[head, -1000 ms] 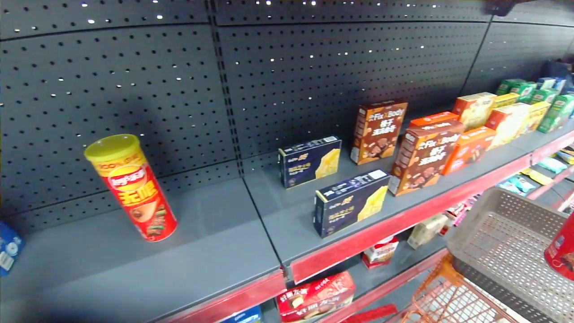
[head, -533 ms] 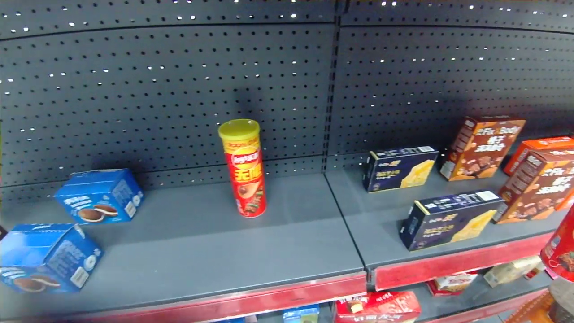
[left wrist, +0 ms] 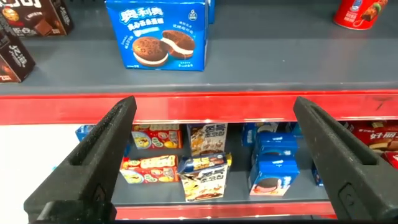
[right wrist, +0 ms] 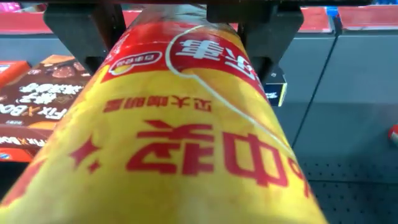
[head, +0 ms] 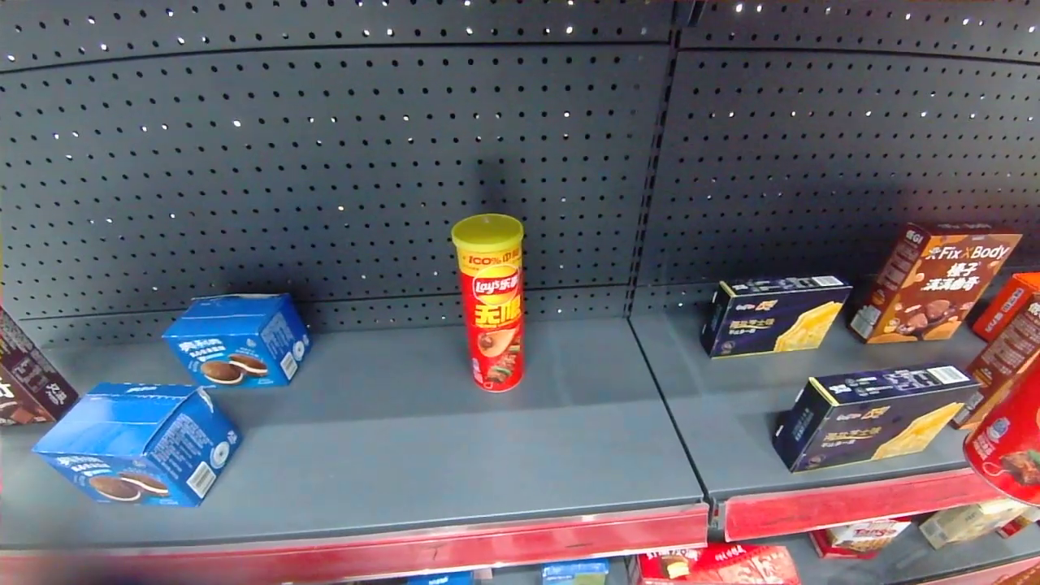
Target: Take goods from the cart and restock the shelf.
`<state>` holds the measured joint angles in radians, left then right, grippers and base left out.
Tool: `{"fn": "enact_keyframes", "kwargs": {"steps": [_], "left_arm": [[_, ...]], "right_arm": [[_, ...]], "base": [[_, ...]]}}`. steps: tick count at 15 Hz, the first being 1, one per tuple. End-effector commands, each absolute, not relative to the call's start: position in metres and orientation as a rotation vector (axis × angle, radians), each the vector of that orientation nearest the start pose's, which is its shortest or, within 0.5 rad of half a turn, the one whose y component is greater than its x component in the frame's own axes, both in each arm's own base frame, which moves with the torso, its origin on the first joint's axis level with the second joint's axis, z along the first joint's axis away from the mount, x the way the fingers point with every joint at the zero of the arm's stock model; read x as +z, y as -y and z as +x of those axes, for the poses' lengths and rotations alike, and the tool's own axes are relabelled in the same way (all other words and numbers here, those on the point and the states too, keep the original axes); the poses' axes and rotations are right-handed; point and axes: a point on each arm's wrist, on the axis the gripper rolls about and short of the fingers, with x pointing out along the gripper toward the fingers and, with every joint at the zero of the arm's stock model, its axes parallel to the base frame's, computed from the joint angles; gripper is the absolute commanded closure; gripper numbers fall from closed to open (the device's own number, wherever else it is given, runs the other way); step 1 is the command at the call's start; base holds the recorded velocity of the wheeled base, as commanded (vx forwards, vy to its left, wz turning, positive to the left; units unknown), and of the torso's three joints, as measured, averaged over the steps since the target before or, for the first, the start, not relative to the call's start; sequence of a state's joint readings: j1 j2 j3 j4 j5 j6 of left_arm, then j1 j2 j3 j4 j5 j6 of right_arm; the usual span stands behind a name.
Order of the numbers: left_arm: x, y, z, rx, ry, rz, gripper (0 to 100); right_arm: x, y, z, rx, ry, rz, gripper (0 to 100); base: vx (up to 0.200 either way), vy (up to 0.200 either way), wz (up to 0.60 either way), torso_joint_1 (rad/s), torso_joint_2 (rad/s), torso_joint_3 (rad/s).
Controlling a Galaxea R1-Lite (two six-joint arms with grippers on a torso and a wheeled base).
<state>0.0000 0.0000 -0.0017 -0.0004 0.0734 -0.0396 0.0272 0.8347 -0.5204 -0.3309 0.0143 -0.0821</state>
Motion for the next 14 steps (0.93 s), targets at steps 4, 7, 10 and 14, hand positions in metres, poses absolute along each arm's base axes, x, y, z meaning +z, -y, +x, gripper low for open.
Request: {"fn": "enact_keyframes", "kwargs": {"steps": [4,7,10,14], "left_arm": [[0.076,-0.002,-0.023,0.074,0.001,-0.040,0],[0.076,-0.002,-0.023,0.074,0.001,-0.040,0],[0.076,-0.002,-0.023,0.074,0.001,-0.040,0],[0.076,-0.002,-0.023,0.074,0.003,-0.040,0]], "right_arm": [[0.247,-0.007,0.082,0.104,0.085,-0.007,100],[0.242,-0.014,0.072,0.220,0.094,0.018,100],[0.249,-0.027,0.069,0.397,0.112,0.023,100],[0.252,-0.031,0.071,0.452,0.094,0.020,100]], "base": [[0.000,0.000,0.00,0.000,0.00,0.000],[0.000,0.000,0.00,0.000,0.00,0.000],[0.000,0.000,0.00,0.000,0.00,0.000],[0.000,0.000,0.00,0.000,0.00,0.000]]}}
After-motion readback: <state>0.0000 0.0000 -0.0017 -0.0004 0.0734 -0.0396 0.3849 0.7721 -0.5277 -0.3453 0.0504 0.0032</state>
